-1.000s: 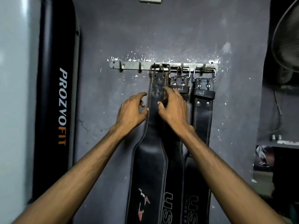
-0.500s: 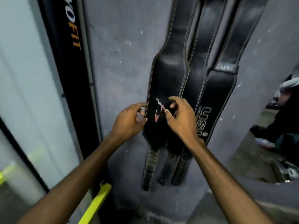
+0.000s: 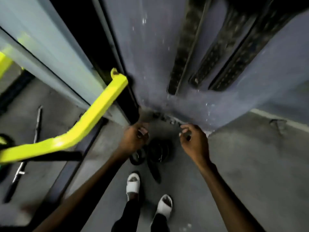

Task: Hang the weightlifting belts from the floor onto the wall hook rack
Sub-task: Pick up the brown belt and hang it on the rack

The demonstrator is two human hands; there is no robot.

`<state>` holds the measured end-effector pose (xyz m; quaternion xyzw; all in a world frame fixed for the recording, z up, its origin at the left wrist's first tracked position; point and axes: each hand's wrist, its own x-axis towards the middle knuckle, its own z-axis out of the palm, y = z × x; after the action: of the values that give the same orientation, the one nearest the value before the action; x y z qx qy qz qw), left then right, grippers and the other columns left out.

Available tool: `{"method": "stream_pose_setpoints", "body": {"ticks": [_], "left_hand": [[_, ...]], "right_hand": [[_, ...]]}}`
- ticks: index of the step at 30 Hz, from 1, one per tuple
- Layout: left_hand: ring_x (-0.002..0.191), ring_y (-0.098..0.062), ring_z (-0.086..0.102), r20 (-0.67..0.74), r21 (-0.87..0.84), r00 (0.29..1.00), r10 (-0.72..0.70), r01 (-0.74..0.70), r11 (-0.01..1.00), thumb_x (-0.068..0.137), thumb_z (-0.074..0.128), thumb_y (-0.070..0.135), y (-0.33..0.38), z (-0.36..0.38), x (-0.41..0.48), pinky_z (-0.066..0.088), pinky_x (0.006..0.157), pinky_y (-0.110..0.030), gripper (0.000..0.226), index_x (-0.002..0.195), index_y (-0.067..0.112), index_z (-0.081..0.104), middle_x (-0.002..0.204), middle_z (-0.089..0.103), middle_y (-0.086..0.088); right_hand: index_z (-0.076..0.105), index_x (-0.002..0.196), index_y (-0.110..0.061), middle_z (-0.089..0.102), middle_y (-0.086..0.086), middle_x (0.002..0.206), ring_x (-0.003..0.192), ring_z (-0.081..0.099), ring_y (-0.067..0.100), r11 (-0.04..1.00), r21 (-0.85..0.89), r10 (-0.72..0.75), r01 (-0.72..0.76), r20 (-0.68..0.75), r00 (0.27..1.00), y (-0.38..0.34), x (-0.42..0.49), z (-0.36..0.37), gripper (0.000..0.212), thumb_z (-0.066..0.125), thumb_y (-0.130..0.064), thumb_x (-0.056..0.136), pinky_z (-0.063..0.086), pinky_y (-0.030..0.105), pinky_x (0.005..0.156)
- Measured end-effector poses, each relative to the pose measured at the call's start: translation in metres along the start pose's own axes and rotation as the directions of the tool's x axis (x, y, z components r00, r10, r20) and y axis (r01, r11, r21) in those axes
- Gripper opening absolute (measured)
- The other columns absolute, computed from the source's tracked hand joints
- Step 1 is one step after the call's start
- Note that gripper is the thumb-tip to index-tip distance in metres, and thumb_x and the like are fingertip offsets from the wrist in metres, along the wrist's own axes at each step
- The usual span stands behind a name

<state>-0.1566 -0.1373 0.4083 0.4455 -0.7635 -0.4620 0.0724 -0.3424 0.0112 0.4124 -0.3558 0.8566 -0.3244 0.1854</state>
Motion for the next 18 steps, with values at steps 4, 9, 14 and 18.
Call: {"method": "stream_pose_setpoints", "body": {"ticks": [4, 9, 14, 18], "left_hand": [[0.075, 0.003, 0.067, 0.084, 0.047, 0.991, -0.103, 0.099, 0.994, 0.079, 0.070, 0.017, -0.111, 0.081, -0.015, 0.047, 0.069, -0.020, 0.027, 0.104, 0.008, 0.073, 0.096, 0.072, -0.001], [0.075, -0.022, 0.071, 0.146, 0.110, 0.972, -0.184, 0.169, 0.980, 0.081, 0.070, 0.017, -0.244, 0.183, -0.015, 0.057, 0.070, -0.035, 0.032, 0.112, 0.013, 0.071, 0.090, 0.073, 0.002], [0.070, -0.012, 0.066, 0.154, 0.104, 0.962, -0.226, 0.212, 0.972, 0.081, 0.073, 0.007, -0.347, 0.257, 0.000, 0.046, 0.065, -0.013, 0.028, 0.108, 0.013, 0.070, 0.085, 0.068, 0.005], [0.063, -0.003, 0.060, 0.155, 0.069, 0.955, -0.254, 0.246, 0.967, 0.081, 0.073, 0.004, -0.414, 0.301, 0.016, 0.041, 0.058, -0.003, 0.026, 0.106, 0.011, 0.070, 0.087, 0.069, 0.000]], "right_hand": [[0.071, 0.101, -0.023, 0.068, -0.006, 0.088, 0.071, 0.064, 0.016, 0.990, 0.012, 0.136, -0.139, 0.116, 0.984, 0.094, -0.051, 0.106, 0.021, 0.070, -0.013, 0.082, 0.054, 0.031, 0.072], [0.070, 0.099, -0.023, 0.069, -0.004, 0.095, 0.078, 0.067, 0.018, 0.970, -0.039, 0.244, -0.242, 0.211, 0.946, 0.202, -0.091, 0.237, 0.017, 0.068, -0.015, 0.084, 0.045, 0.024, 0.070], [0.071, 0.094, -0.018, 0.072, 0.004, 0.096, 0.093, 0.067, 0.028, 0.960, -0.141, 0.269, -0.240, 0.243, 0.932, 0.284, -0.094, 0.349, 0.011, 0.066, -0.015, 0.084, 0.053, 0.037, 0.078], [0.072, 0.105, -0.012, 0.073, 0.010, 0.108, 0.106, 0.063, 0.034, 0.961, -0.270, 0.131, -0.057, 0.268, 0.954, 0.336, -0.073, 0.423, 0.020, 0.066, -0.014, 0.086, 0.050, 0.041, 0.089]]}}
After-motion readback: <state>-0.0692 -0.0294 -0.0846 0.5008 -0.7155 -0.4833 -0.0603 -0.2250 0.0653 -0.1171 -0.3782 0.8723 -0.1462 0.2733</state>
